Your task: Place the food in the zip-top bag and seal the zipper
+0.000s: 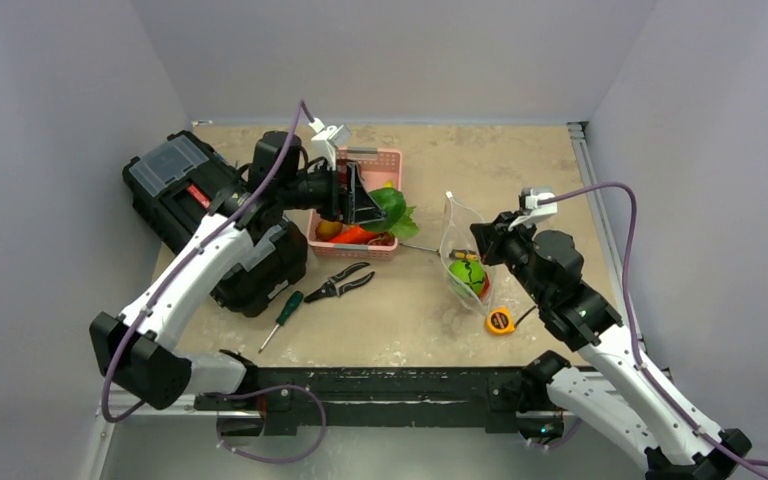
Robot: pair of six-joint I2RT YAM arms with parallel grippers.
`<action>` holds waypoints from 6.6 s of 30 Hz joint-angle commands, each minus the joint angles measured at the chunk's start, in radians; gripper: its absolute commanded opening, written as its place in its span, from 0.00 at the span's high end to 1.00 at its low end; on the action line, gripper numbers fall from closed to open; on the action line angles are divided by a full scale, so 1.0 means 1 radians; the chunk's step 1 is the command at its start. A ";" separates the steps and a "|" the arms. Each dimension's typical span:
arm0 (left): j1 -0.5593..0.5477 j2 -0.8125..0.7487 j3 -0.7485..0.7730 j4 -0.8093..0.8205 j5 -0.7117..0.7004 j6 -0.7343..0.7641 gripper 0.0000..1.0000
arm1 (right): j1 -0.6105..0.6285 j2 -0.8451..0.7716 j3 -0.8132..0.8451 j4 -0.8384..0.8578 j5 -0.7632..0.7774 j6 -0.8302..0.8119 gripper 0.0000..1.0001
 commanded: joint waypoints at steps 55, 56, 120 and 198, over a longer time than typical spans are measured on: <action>-0.429 0.151 0.015 0.262 -0.382 -0.419 0.32 | 0.004 0.034 0.040 0.135 -0.152 0.105 1.00; -0.429 0.145 0.014 0.265 -0.387 -0.417 0.29 | 0.003 0.035 0.039 0.132 -0.147 0.102 1.00; -0.415 0.085 -0.322 0.803 0.037 -0.789 1.00 | 0.004 0.615 0.498 -0.288 -0.027 -0.019 1.00; -0.442 -0.052 -0.371 0.572 -0.107 -0.629 1.00 | 0.032 0.238 0.258 -0.239 -0.036 -0.008 1.00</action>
